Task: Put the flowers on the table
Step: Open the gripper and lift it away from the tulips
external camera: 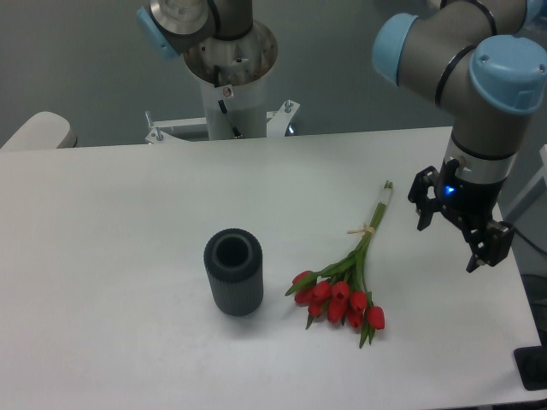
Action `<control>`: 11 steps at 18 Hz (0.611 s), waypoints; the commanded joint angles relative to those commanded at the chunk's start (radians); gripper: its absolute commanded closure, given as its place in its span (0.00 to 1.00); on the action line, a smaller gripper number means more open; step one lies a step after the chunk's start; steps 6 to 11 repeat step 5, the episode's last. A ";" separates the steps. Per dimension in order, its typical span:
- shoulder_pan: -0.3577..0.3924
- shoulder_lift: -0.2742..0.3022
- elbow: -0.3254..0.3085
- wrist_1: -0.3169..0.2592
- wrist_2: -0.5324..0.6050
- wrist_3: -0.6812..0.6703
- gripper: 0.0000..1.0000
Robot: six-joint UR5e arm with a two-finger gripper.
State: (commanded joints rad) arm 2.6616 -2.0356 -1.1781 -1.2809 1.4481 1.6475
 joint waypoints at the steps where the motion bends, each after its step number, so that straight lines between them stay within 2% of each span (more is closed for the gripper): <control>1: -0.008 -0.002 -0.002 0.002 0.001 -0.002 0.00; 11: -0.008 -0.002 -0.002 0.002 0.005 -0.002 0.00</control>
